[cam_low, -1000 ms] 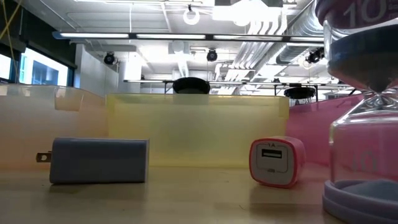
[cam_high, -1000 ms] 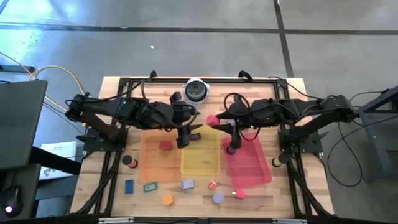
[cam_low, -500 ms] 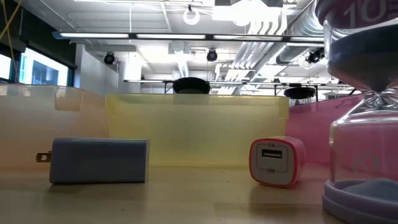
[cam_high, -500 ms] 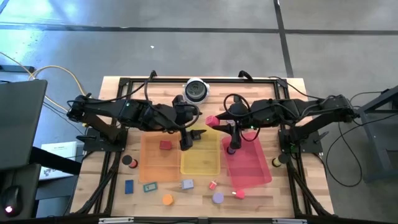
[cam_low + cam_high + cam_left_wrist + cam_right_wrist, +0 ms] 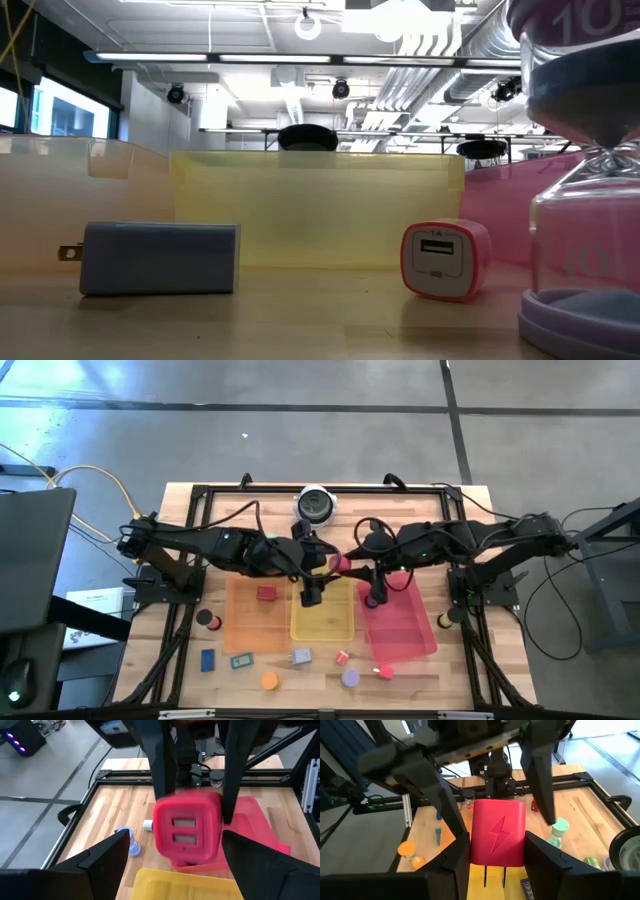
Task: Pick & Place Office items
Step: Put the pink charger adaptor into the orange bin
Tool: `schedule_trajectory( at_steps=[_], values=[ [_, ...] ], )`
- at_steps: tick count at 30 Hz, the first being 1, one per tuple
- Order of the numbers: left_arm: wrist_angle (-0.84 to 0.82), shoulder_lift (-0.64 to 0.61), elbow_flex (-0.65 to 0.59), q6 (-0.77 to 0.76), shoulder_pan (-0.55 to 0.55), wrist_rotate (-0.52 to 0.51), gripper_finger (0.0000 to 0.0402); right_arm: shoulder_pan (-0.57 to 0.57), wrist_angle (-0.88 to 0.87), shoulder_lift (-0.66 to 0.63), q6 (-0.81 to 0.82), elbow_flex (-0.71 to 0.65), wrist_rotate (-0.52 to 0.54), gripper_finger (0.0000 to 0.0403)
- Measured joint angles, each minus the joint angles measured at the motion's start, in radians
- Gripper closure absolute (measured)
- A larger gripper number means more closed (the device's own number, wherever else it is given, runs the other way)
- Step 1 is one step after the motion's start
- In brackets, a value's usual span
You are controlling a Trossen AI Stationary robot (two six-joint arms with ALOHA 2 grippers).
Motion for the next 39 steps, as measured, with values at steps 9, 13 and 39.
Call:
schedule_trajectory(
  at_steps=[9, 13, 39],
  values=[
    [0.016, -0.016, 0.0, 0.034, -0.02, 0.014, 0.0093, 0.0, -0.033, 0.002, 0.008, -0.001, -0.002, 0.0264],
    [0.013, -0.02, 0.0, 0.032, -0.021, 0.019, 0.0093, 0.0, -0.034, 0.002, 0.008, -0.002, 0.0, 0.0264],
    [-0.001, -0.016, 0.0, -0.059, 0.076, 0.235, 0.0122, -0.003, -0.037, 0.002, -0.017, -0.002, -0.011, 0.0264]
  ],
)
